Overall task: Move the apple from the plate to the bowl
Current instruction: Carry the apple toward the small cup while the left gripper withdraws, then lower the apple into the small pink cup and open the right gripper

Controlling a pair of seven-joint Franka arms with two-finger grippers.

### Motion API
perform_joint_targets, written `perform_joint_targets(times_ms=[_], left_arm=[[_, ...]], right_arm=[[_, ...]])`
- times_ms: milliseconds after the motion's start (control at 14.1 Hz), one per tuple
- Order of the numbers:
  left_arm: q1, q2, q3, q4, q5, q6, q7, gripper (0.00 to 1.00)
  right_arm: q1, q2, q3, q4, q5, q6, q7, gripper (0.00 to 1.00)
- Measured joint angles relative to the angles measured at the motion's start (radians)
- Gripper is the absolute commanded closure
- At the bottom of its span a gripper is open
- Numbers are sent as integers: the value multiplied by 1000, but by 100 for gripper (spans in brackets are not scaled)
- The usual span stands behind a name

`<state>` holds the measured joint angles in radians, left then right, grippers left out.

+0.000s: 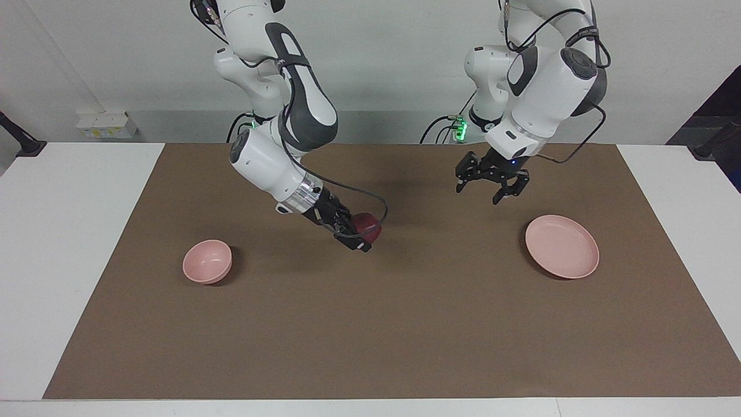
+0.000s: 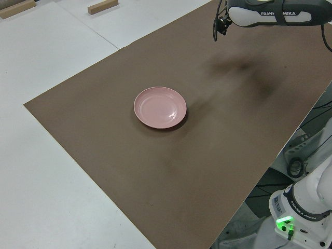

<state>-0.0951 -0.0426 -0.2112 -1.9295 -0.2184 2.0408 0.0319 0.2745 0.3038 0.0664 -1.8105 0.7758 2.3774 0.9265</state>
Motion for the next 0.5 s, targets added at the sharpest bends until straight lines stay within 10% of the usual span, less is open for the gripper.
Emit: perform_joint_targets(times_ms=[497], left_arm=[[130,-34,6,268,148,-347,5,0]], right_arm=[[-114,0,-1,11,-392,-1,-217,100]])
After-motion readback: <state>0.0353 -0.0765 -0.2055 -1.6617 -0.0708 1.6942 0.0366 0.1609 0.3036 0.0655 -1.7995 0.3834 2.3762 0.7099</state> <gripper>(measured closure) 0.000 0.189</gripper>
